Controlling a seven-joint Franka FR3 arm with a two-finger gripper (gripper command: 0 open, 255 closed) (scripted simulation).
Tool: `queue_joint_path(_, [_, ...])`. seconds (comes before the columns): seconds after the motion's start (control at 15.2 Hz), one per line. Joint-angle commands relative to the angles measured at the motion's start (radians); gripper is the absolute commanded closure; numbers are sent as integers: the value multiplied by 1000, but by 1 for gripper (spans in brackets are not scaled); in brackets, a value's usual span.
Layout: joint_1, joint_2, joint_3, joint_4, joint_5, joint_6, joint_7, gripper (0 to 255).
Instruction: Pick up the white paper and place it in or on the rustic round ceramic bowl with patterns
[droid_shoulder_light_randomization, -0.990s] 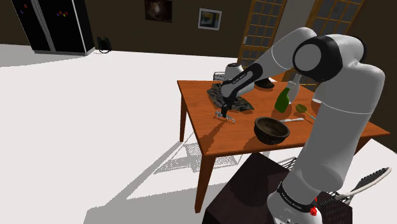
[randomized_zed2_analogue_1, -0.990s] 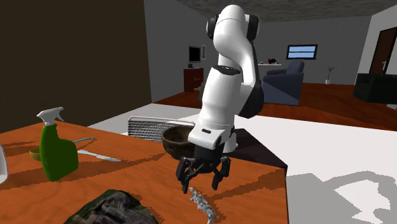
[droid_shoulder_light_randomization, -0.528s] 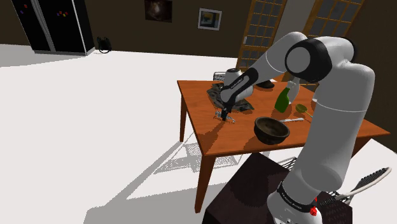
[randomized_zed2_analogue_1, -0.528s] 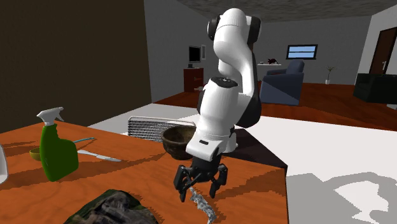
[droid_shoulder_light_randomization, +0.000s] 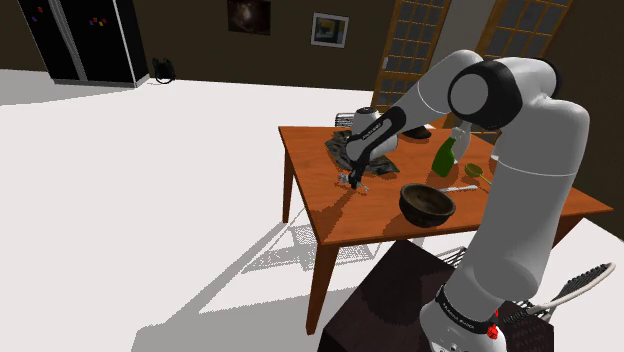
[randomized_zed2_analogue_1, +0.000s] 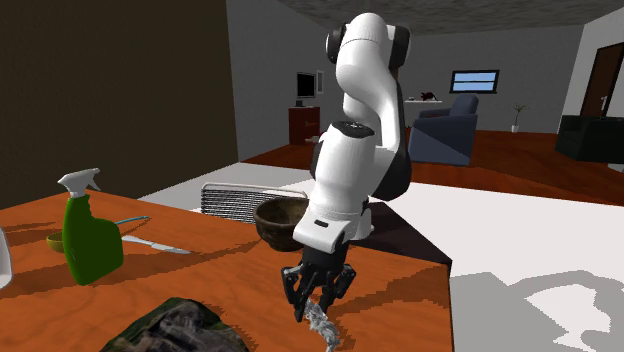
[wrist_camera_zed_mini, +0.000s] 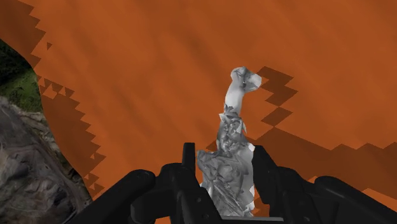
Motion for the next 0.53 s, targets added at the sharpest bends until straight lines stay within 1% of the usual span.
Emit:
queue_joint_path(0.0, [-1,2,-2,0,0,1,0,255])
queue_joint_path(0.4, [-1,2,-2,0,0,1,0,255])
queue_joint_path(0.46, [1,-10,-4,2,-6,-11,2,255])
